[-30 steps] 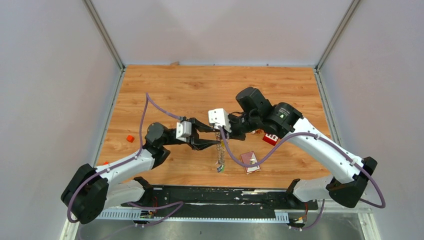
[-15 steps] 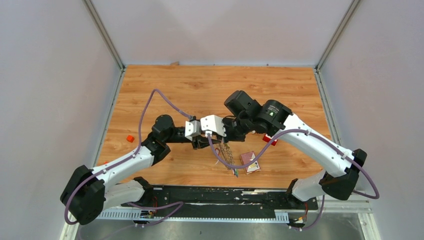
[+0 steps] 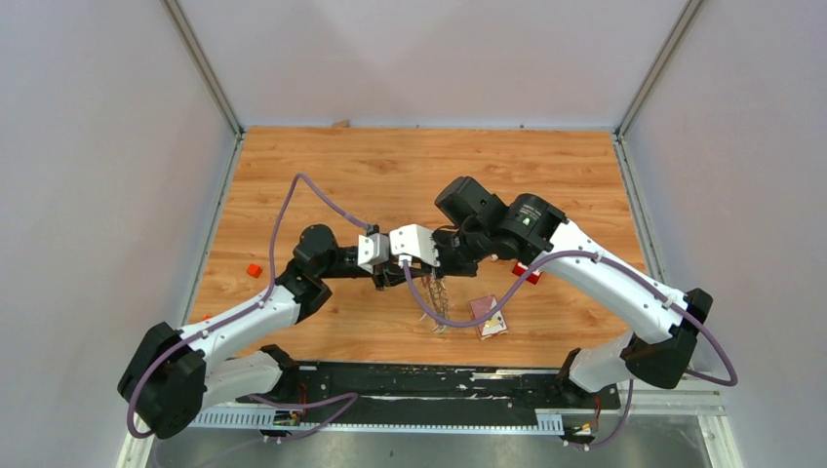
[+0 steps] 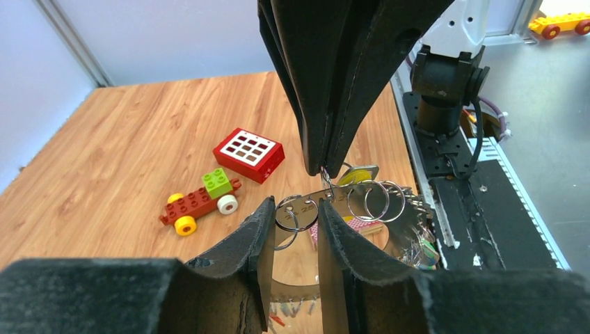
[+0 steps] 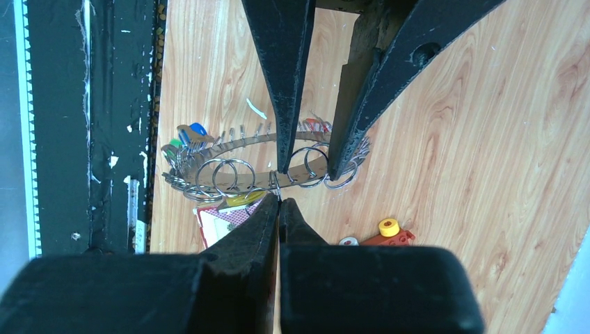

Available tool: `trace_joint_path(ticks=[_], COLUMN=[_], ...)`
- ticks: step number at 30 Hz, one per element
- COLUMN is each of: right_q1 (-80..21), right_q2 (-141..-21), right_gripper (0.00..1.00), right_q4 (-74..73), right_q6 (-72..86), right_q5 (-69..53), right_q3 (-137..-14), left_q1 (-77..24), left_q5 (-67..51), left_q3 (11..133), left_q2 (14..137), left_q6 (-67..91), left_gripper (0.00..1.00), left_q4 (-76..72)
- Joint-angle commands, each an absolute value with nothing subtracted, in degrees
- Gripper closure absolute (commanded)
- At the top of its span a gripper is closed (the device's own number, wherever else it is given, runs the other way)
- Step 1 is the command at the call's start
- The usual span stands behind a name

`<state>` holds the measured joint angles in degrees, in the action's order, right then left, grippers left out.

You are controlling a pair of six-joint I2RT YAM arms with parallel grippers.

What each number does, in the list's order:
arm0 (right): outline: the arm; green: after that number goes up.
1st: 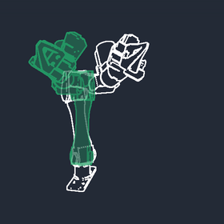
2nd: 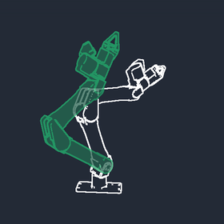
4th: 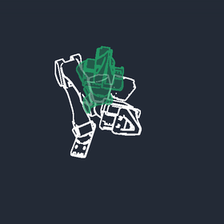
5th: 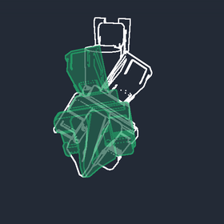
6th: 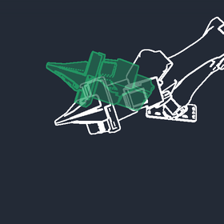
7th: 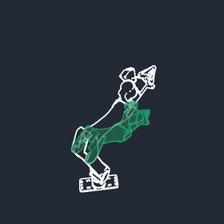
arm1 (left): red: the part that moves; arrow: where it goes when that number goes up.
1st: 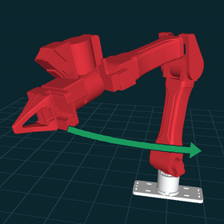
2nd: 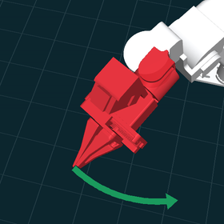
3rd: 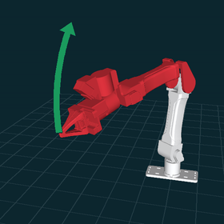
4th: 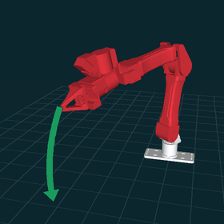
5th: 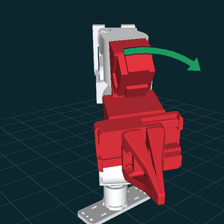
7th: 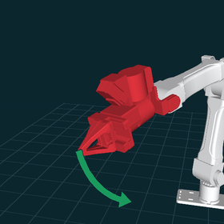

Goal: Put the keys on the keyring

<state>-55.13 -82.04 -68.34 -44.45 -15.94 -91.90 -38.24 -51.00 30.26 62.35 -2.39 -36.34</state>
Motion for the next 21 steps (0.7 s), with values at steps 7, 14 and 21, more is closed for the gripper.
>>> trace_joint_path(ticks=[7,14,21], right_q1=[-55.5,-55.4,-55.5], right_q2=[-82.3,-81.8,-81.6], right_gripper=[1.00,1.00,1.00], right_q4=[-65.2,-65.4,-64.4], right_q6=[-44.2,-44.9,-44.9], right_q5=[-14.3,-12.3,-11.6], right_q3=[-94.2,-94.0,-93.0], left_q1=[-38.3,-37.9,-37.9], left_q5=[-52.7,-52.4,-55.2], left_q3=[28.8,27.8,27.6], left_q2=[61.4,60.5,60.6], left_q6=[-0.5,-2.8,-0.4], left_gripper=[0.65,0.58,0.59], left_q4=[-41.2,-41.4,-45.0])
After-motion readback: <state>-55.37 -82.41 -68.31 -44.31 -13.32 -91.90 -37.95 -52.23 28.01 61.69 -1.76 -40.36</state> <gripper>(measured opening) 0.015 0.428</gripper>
